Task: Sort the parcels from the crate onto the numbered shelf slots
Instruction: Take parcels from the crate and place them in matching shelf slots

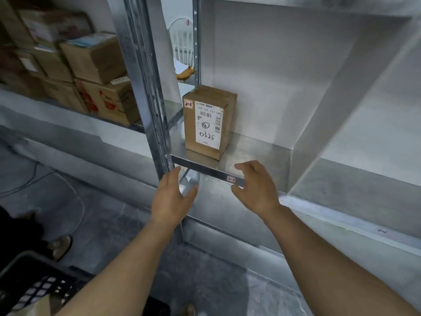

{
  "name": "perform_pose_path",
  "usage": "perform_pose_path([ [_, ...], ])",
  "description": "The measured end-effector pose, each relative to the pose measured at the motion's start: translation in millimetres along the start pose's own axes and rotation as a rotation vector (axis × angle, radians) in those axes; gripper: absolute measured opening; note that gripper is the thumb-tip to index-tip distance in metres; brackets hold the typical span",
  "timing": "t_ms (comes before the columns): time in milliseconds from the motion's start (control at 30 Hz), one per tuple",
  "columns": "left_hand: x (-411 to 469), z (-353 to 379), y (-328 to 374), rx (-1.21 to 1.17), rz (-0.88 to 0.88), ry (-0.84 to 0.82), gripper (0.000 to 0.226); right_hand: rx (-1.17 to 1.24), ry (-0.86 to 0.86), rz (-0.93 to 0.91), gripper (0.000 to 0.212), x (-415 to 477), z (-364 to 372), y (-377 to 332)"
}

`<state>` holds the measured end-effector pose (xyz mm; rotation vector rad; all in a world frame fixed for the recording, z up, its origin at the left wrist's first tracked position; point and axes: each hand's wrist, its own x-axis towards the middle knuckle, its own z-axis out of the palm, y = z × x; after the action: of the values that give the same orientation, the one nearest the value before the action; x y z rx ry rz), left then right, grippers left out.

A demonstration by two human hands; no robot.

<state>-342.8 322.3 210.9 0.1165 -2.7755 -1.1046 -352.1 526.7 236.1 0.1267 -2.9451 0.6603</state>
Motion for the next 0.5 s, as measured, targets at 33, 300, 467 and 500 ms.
perform_pose_path([
  [33, -11.6, 0.3, 1.9, 0.020, -0.013, 0.008, 0.068, -0.026, -0.034, -0.017, 0.050, -9.2, -2.1, -1.1],
  [300, -98.7, -8.2, -3.2, 0.133, -0.124, 0.093, 0.065, -0.072, -0.157, -0.210, 0.053, -68.6, -3.8, -17.9],
  [467, -148.6, -26.1, -19.7, 0.226, -0.233, 0.151, 0.065, -0.091, -0.214, -0.336, 0.053, -92.2, 5.7, -43.0],
  [500, -157.4, -30.2, -23.4, 0.237, -0.257, 0.161, 0.066, -0.090, -0.228, -0.363, 0.053, -95.9, 7.8, -49.8],
])
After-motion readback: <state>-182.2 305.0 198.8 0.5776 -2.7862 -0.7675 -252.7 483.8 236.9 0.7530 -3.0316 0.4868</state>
